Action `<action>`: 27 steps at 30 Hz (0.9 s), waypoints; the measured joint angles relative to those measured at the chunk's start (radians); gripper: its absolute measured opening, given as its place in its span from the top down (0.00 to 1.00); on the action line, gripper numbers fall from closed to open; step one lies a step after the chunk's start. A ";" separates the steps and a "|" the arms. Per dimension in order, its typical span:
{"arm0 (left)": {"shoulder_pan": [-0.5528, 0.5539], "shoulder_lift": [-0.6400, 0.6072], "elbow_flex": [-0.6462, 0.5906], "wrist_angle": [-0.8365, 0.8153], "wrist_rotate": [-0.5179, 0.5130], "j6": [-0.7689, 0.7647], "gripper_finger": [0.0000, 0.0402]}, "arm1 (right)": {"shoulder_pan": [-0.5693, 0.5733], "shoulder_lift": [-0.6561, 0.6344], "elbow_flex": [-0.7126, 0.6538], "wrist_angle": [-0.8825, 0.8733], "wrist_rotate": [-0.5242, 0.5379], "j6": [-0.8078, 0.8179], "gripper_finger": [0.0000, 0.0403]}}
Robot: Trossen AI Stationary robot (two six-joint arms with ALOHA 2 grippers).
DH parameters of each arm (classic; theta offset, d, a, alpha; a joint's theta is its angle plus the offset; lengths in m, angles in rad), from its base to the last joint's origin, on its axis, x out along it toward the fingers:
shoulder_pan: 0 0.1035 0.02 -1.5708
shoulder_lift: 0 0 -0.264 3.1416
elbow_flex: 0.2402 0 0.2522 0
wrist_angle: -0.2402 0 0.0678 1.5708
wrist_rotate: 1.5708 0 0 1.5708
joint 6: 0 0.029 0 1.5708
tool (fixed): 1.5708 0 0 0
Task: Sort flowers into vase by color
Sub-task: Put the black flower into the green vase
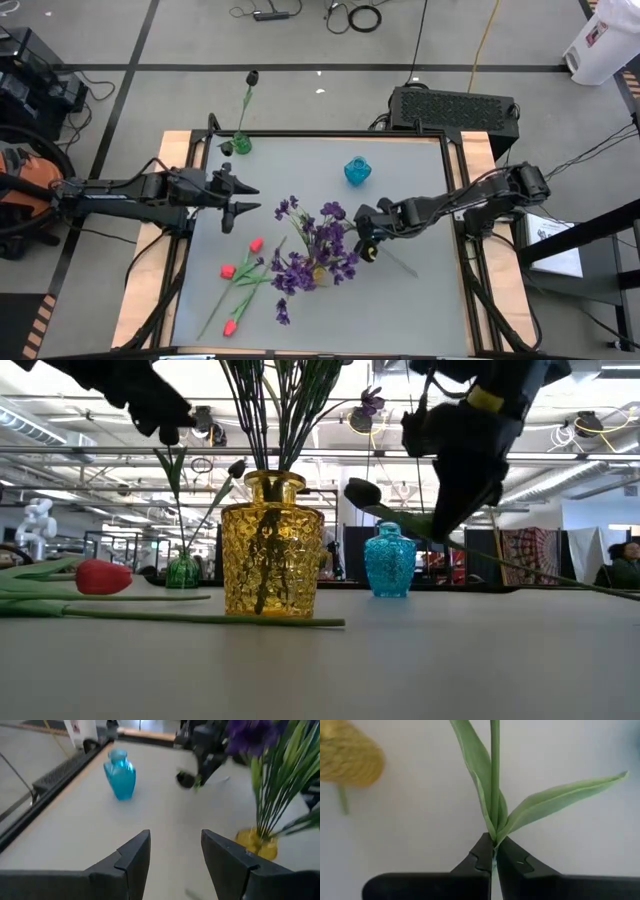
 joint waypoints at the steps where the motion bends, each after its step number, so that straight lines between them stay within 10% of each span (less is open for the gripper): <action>1: 0.000 0.000 0.000 0.018 0.000 0.001 0.55 | -0.010 0.000 0.000 -0.001 0.012 -0.015 0.99; 16: 0.000 0.003 0.000 0.098 -0.006 0.035 0.55 | -0.078 -0.153 0.000 -0.073 -0.109 -0.156 0.99; 27: 0.001 0.035 0.000 0.128 -0.096 0.089 0.55 | -0.079 -0.422 0.000 -0.090 0.203 -0.196 0.99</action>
